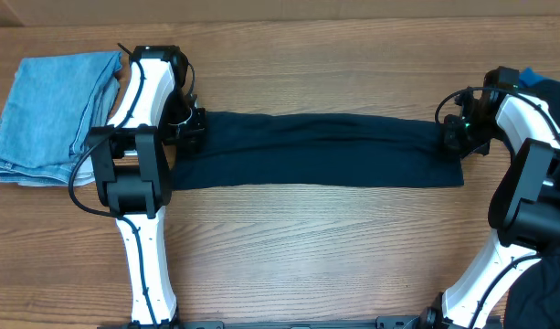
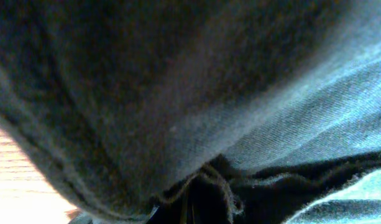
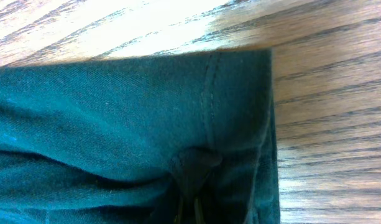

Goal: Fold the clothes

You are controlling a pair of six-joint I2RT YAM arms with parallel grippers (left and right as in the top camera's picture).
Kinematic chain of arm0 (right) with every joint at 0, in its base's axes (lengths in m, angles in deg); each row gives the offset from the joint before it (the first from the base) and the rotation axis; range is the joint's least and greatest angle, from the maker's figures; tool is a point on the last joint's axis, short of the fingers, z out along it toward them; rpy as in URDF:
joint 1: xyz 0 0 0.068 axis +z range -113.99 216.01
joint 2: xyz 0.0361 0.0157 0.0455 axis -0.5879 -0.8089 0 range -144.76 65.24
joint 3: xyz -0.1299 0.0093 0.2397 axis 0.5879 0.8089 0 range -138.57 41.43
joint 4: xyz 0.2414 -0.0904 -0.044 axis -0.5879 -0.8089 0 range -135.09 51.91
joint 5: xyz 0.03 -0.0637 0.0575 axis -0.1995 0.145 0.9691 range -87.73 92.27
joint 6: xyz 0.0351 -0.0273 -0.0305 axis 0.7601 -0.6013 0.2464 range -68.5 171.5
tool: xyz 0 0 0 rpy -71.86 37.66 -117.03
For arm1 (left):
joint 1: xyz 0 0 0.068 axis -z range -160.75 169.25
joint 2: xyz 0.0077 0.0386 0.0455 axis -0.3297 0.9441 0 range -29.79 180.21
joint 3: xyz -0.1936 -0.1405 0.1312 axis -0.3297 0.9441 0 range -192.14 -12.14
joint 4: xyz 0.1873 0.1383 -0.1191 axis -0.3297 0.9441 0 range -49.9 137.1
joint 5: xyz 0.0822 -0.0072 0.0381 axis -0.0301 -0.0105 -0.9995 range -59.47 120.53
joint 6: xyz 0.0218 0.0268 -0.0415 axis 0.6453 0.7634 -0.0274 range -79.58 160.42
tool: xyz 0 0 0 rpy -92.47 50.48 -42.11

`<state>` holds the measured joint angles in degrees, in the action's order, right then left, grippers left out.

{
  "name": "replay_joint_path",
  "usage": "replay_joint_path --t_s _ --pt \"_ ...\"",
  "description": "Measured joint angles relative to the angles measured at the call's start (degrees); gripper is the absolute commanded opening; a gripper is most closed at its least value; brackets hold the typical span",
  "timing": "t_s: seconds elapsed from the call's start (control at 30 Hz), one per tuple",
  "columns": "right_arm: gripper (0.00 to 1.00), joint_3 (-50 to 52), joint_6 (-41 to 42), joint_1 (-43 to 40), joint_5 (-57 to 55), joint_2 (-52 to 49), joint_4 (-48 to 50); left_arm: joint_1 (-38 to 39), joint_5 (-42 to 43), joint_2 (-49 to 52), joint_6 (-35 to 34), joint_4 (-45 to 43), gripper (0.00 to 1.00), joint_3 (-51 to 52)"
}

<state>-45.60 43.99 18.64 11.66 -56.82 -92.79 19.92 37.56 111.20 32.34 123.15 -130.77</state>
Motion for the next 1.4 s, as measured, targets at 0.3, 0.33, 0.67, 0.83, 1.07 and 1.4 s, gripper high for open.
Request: replay_joint_path --t_s 0.3,0.33,0.67,0.83,1.07,1.4 --pt "0.64 -3.5 -0.1 0.2 -0.9 0.0 -5.2 0.0 -0.7 0.0 -0.8 5.2 0.42 -9.5" --pt "0.72 -4.7 0.0 0.2 -0.9 0.0 -5.4 0.0 -0.8 0.0 -0.9 5.6 0.43 -11.4" --pt "0.21 -17.5 0.2 0.7 -0.3 0.0 -12.0 0.1 -0.9 -0.1 -0.7 8.7 0.22 -20.9" --pt "0.04 -17.4 0.2 4.8 2.2 0.0 -12.0 1.0 -0.7 -0.3 -1.0 1.8 0.04 -16.0" --pt "0.04 -13.9 0.0 10.4 2.1 0.0 -10.4 3.8 3.3 -0.3 -1.0 -3.2 0.05 -8.1" --pt "0.04 -4.7 -0.1 9.9 -2.2 0.0 0.7 5.6 2.5 -0.3 -1.0 -9.6 0.04 -0.4"
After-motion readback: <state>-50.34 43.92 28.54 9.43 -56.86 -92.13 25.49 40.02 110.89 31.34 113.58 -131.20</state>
